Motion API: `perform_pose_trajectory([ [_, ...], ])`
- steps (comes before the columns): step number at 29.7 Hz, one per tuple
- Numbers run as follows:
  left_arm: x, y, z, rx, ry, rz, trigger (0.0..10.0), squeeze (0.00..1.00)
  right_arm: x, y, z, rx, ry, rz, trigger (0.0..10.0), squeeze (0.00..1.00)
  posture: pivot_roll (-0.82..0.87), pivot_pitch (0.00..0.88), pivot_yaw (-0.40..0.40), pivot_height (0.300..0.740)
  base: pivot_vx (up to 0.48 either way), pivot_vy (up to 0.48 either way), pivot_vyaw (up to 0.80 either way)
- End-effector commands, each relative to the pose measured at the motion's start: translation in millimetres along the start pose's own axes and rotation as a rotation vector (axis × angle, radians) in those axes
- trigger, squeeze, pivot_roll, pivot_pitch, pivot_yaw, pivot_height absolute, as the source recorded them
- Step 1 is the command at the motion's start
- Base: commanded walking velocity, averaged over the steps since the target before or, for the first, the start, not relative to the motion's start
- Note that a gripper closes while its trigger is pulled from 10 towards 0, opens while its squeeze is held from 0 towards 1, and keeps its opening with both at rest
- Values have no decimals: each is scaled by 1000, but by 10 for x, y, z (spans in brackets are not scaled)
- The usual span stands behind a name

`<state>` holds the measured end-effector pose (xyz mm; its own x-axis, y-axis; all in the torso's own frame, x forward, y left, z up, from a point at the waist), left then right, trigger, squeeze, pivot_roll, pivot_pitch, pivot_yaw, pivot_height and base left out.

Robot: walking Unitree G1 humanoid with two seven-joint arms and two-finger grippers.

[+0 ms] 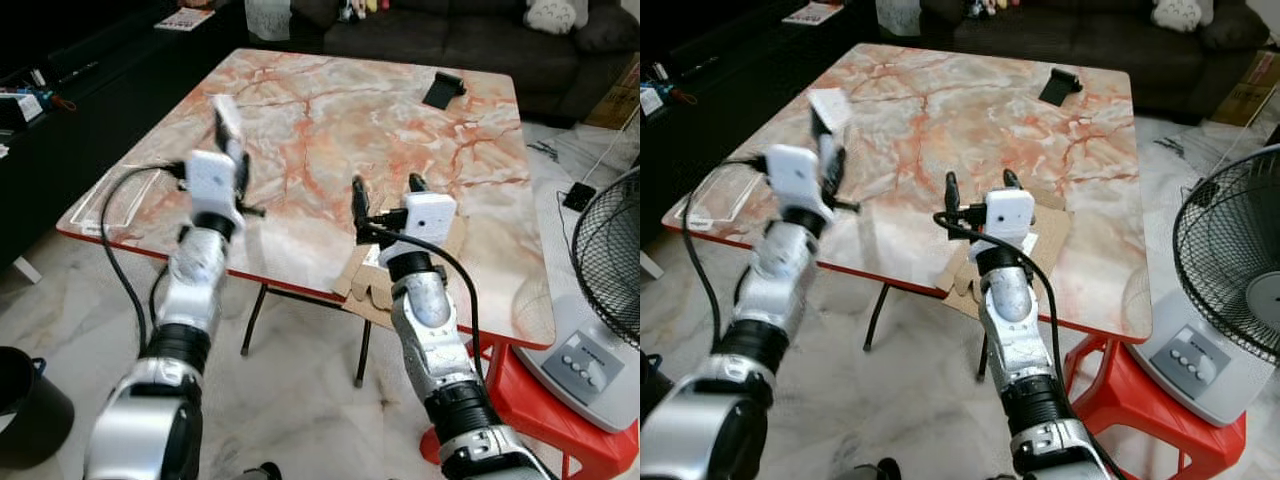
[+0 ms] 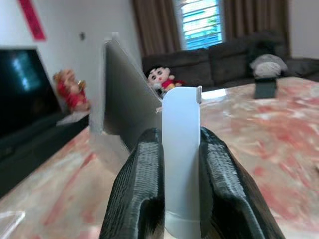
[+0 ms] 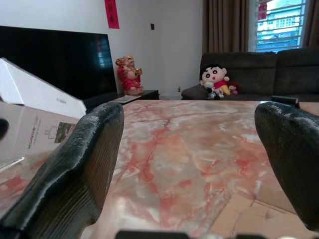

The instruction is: Picking trash to rubbish bin

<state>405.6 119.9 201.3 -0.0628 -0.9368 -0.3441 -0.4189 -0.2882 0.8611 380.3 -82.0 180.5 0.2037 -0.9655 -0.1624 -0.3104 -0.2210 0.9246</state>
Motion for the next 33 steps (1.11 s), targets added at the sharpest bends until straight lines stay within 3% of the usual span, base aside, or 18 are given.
perform_pose_trajectory([
  [1,29,157,-27,75,-7,-35,10000,0,9,43,-30,17,-9,-3,10000,0,-104,25,40,740,0,0,0],
  [24,45,231,-50,100,38,-52,10000,0,2,31,-39,32,2,-4,10000,0,-112,0,49,740,0,0,0],
  [33,60,272,-76,111,37,-46,10000,0,-3,33,-46,37,1,-6,10000,0,-113,0,53,740,-247,0,0],
])
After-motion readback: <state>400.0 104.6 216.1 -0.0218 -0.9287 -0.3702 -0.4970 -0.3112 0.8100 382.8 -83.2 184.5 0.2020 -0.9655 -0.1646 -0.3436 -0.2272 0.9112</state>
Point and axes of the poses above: a point about 5 cm out from each wrist's last joint towards the gripper, its own z axis pointing back from the gripper into the wrist, its own y axis along the axis of the wrist's last joint, x = y × z, the point moved 4 cm from there along -z, pointing out of the wrist towards the gripper, and after that the axes turned 7 degrees about -z, right-handed, at the moved point
